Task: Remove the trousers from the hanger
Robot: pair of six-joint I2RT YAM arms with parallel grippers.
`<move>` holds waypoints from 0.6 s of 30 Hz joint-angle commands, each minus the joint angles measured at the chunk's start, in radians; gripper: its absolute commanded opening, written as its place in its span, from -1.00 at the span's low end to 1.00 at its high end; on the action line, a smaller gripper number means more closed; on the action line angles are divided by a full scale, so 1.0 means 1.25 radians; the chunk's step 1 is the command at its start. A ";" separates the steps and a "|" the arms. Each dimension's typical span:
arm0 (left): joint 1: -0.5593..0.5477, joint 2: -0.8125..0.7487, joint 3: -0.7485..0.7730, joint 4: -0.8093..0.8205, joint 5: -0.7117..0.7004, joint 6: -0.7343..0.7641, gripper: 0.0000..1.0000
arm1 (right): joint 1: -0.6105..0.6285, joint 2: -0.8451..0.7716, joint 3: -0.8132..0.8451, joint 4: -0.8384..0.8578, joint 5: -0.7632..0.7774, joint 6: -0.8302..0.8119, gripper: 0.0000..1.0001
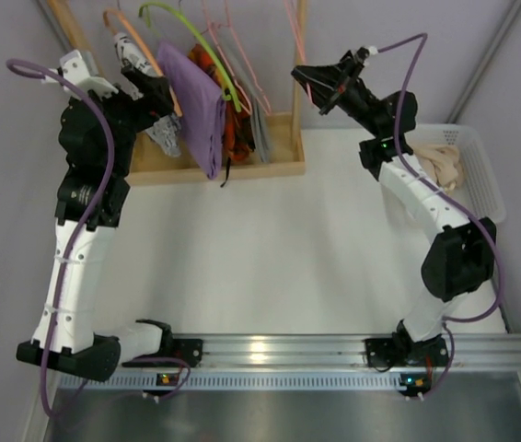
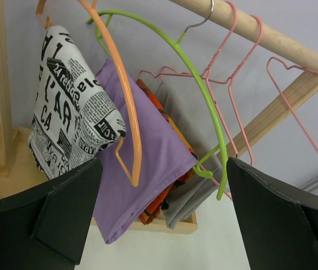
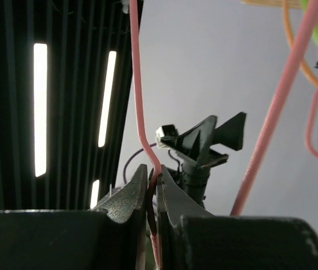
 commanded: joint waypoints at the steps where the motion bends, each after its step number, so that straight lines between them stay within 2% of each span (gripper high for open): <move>1: 0.019 -0.023 -0.013 0.020 0.018 -0.019 0.98 | 0.051 -0.004 0.089 0.077 -0.006 0.092 -1.00; 6: 0.041 -0.027 -0.034 0.020 0.050 -0.045 0.98 | 0.120 0.040 0.092 0.081 0.016 0.094 -1.00; 14: 0.075 -0.056 -0.068 0.018 0.062 -0.059 0.98 | 0.140 0.131 0.100 0.142 0.035 0.103 -1.00; 18: 0.087 -0.066 -0.086 0.018 0.063 -0.061 0.98 | 0.179 0.167 0.162 0.147 0.043 0.114 -1.00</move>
